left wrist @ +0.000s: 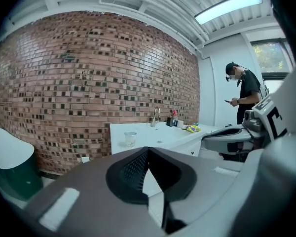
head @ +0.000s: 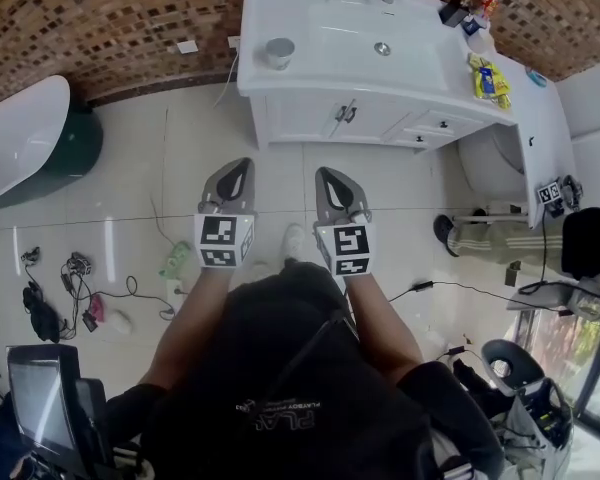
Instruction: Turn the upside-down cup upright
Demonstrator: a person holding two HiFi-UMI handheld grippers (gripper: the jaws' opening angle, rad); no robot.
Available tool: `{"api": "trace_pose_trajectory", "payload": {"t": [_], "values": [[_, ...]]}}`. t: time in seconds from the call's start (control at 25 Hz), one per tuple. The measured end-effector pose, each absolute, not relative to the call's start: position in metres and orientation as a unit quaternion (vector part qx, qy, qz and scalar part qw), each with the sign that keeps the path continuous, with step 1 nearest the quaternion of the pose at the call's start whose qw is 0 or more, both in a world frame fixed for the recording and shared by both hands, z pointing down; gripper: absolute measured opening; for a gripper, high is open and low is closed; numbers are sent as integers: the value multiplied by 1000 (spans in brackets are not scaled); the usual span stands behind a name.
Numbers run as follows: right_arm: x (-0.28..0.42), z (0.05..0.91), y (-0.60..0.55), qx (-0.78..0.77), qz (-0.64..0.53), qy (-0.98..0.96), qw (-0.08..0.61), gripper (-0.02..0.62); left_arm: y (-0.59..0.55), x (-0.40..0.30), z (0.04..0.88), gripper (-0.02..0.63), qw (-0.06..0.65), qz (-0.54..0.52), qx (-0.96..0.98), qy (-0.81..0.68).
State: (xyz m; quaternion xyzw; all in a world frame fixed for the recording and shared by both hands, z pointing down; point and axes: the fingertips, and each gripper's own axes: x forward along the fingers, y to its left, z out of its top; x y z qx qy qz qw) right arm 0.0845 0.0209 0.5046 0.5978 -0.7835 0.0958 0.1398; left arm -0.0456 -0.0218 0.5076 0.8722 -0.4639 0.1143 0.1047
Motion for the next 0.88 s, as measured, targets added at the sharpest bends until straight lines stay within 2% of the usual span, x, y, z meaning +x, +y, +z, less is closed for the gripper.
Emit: {"api": "trace_pose_trajectory", "payload": {"t": [0.24,0.52,0.88], "values": [[58,501,67,612,83,-774,140,14,19,-66,504,-2,89,116,879,-453],[27,507,117,612,84,-769,162,14,68,-84,513,-2,106,111,885,-439],[33,501,142,627,83,-758,160,14,95,-84,512,-2,102,103,888,-437]]}}
